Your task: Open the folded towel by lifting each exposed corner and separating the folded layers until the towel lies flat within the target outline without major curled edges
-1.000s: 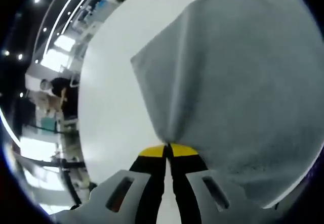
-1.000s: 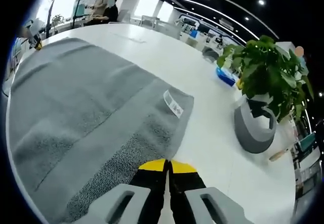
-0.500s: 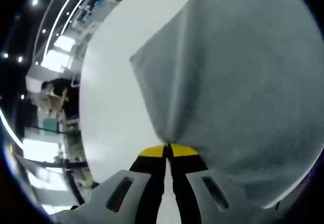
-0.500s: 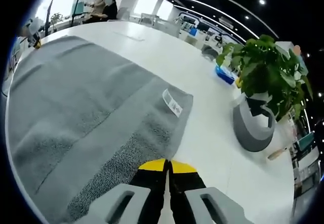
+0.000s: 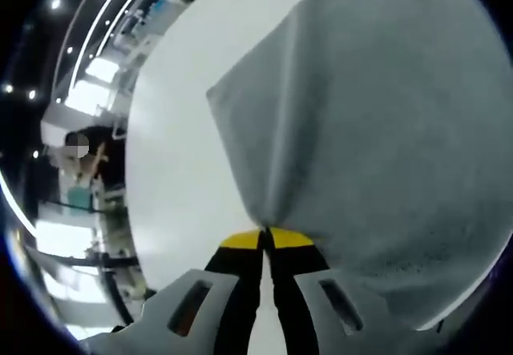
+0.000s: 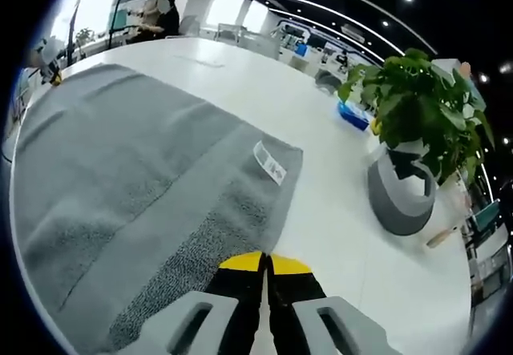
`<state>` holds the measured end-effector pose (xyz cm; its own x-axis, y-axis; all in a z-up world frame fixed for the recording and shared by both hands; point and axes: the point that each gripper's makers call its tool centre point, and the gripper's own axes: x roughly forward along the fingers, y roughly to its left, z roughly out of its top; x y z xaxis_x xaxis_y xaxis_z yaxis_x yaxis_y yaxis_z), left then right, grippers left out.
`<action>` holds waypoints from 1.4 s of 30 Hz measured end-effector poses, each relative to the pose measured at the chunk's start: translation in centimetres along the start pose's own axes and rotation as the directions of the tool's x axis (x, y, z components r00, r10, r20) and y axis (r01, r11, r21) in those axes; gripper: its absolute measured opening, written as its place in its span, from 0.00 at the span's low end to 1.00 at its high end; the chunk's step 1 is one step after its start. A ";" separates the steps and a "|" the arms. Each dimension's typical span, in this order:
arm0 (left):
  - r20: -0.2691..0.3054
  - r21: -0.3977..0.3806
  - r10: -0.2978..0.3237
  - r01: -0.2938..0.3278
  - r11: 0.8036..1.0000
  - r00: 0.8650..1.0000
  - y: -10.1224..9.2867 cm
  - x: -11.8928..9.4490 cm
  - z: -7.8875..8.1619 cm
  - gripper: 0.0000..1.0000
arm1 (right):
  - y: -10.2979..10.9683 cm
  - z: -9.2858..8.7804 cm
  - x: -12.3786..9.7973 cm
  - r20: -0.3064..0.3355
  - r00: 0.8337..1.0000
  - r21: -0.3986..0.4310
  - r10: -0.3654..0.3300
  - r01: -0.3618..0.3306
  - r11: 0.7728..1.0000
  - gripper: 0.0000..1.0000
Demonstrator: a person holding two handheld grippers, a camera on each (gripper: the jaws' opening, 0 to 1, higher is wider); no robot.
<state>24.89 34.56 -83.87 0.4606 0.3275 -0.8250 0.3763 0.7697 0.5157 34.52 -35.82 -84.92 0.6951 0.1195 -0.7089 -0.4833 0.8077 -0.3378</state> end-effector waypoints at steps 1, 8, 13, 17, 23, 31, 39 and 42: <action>0.001 -0.002 0.000 0.000 1.000 1.000 0.0 0.0 0.0 0.02 | 0.0 0.0 -0.1 0.001 1.000 0.004 0.001 -0.001 1.000 0.00; 0.008 -0.006 -0.002 0.002 1.000 1.000 0.0 -0.1 0.0 0.02 | 0.0 0.0 -0.1 0.008 1.000 0.030 0.004 -0.004 1.000 0.00; 0.021 0.004 0.005 -0.005 1.000 1.000 0.0 0.0 0.0 0.02 | 0.1 0.0 -0.1 0.008 1.000 0.035 0.000 0.000 0.999 0.00; 0.026 -0.006 0.010 -0.010 1.000 1.000 0.0 -0.1 0.0 0.02 | 0.0 0.0 -0.1 0.010 1.000 0.047 -0.001 0.000 0.999 0.00; 0.061 0.068 0.027 -0.032 0.997 0.998 -0.2 -0.3 0.0 0.02 | 0.1 0.2 -0.1 -0.022 1.000 -0.013 -0.017 0.017 1.000 0.00; 0.121 -0.005 0.071 -0.070 0.997 0.990 0.2 -0.5 0.0 0.04 | 0.0 0.3 -0.1 -0.036 0.999 -0.079 -0.032 0.029 0.996 0.03; 0.321 -0.347 0.115 0.004 0.938 0.940 0.7 -3.2 1.2 0.35 | -0.5 0.8 -0.6 -0.004 1.000 0.031 -0.018 0.018 0.999 0.16; 0.402 -0.390 0.131 0.040 0.920 0.906 0.5 -4.9 1.8 0.44 | -0.9 1.0 -0.8 0.024 0.999 0.076 -0.025 0.024 0.997 0.23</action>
<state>24.31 32.39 -79.16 0.7901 0.1773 -0.5868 0.0512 0.9348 0.3515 34.99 -36.08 -83.41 0.7200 0.1130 -0.6847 -0.4251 0.8517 -0.3065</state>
